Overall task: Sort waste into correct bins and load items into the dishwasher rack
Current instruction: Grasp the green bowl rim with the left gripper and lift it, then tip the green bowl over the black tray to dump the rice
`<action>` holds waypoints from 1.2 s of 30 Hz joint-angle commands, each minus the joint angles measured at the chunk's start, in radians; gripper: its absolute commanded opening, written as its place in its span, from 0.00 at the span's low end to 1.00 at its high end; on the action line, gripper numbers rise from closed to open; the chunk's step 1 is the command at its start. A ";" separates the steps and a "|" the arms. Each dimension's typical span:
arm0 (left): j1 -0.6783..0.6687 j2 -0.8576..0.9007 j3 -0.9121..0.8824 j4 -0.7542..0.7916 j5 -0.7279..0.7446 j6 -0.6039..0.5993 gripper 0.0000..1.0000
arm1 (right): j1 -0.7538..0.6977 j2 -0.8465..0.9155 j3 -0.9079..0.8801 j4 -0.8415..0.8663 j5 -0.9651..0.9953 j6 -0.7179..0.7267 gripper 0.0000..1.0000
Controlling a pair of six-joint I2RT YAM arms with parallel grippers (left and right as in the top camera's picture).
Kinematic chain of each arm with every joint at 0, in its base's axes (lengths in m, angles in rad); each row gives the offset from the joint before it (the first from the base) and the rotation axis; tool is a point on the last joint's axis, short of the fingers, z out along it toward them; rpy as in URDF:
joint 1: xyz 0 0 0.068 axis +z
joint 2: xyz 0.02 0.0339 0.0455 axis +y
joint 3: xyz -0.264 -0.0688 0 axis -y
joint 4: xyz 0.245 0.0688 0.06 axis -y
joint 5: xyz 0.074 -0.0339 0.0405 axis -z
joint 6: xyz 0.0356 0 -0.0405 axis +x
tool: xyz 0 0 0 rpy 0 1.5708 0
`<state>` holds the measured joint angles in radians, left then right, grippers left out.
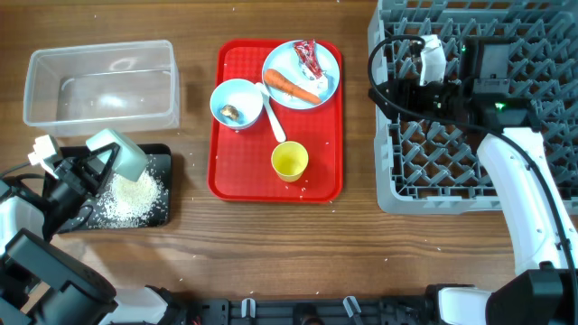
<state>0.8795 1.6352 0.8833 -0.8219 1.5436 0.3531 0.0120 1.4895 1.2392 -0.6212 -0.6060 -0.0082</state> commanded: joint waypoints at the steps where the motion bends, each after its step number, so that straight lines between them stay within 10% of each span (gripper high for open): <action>1: 0.019 -0.003 -0.001 -0.001 0.013 0.005 0.04 | 0.002 0.011 0.017 -0.005 0.015 0.016 0.66; 7: -0.117 -0.073 0.034 -0.057 -0.074 0.005 0.04 | 0.002 0.011 0.017 -0.008 0.015 0.016 0.66; 16: -1.162 -0.064 0.159 0.189 -1.386 -0.441 0.04 | 0.002 0.011 0.017 -0.008 0.015 0.015 0.66; 19: -1.270 -0.001 0.159 0.206 -1.436 -0.440 0.04 | 0.002 0.011 0.017 -0.009 0.015 0.015 0.66; 21: -1.309 0.047 0.159 0.206 -1.441 -0.440 0.55 | 0.002 0.011 0.017 -0.013 0.016 0.015 0.66; 24: -1.304 0.046 0.166 0.232 -1.491 -0.440 0.77 | 0.002 0.011 0.017 -0.026 0.031 0.011 0.66; 29: -1.245 0.048 0.477 0.267 -1.493 -0.370 0.79 | 0.002 0.011 0.017 -0.027 0.034 0.011 0.66; 36: -1.207 0.286 0.481 0.355 -1.481 -0.173 0.78 | 0.002 0.011 0.017 -0.027 0.034 0.010 0.66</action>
<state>-0.3241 1.8500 1.3697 -0.4572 0.0597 0.1249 0.0120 1.4895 1.2392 -0.6506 -0.5816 -0.0010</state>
